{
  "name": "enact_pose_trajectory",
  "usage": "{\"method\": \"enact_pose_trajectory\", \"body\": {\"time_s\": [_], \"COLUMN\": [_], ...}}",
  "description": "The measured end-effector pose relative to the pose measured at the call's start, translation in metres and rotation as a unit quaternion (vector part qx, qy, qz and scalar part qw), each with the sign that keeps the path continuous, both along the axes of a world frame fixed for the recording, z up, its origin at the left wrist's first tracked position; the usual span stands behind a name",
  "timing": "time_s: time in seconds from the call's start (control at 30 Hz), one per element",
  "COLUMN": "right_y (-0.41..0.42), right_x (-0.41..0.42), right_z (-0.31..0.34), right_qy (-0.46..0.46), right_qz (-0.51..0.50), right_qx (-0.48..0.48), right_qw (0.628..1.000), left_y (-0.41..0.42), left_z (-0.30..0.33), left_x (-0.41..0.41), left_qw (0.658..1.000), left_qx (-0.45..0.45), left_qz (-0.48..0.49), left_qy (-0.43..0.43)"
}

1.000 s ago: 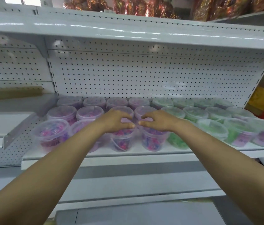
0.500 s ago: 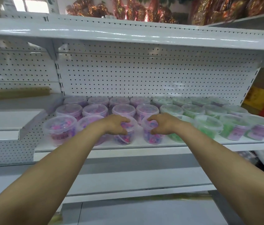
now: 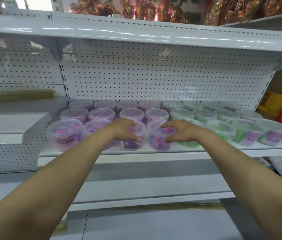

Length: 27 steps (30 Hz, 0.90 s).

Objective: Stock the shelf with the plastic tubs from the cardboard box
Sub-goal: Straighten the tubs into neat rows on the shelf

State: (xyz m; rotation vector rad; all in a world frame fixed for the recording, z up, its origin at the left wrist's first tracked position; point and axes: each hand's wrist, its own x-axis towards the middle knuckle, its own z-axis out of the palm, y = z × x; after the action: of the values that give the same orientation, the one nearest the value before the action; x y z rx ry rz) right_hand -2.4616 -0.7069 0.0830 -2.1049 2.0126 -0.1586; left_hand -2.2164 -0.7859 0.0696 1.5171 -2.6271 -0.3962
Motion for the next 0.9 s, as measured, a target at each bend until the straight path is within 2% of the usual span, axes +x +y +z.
{"method": "enact_pose_trajectory", "body": {"time_s": [0.17, 0.33, 0.43, 0.53, 0.67, 0.8, 0.9], "right_y": [-0.004, -0.004, -0.001, 0.003, -0.001, -0.004, -0.002], "right_x": [0.004, 0.004, -0.006, -0.008, 0.0, 0.01, 0.001], "right_z": [-0.01, -0.008, -0.005, -0.006, -0.013, -0.015, -0.012], "right_qy": [0.017, 0.01, 0.019, 0.011, 0.036, 0.055, 0.022], "right_qz": [-0.02, -0.028, -0.017, -0.006, -0.02, -0.04, -0.009], "right_qx": [-0.056, -0.08, -0.063, -0.039, -0.096, -0.134, -0.107], "right_qw": [0.998, 0.996, 0.998, 0.999, 0.995, 0.989, 0.994], "left_y": [0.005, 0.008, 0.007, 0.008, 0.01, 0.011, 0.008], "left_z": [0.011, 0.012, 0.012, 0.01, 0.003, -0.007, -0.009], "left_x": [0.002, -0.003, -0.004, -0.009, -0.024, -0.035, -0.03], "left_qw": [0.997, 0.997, 0.997, 0.994, 0.981, 0.971, 0.985], "left_qx": [0.025, 0.005, -0.012, -0.054, -0.147, -0.186, -0.141], "left_qz": [0.002, 0.006, 0.014, 0.023, 0.06, 0.12, 0.088], "left_qy": [-0.068, -0.078, -0.069, -0.089, -0.111, -0.096, -0.035]}}
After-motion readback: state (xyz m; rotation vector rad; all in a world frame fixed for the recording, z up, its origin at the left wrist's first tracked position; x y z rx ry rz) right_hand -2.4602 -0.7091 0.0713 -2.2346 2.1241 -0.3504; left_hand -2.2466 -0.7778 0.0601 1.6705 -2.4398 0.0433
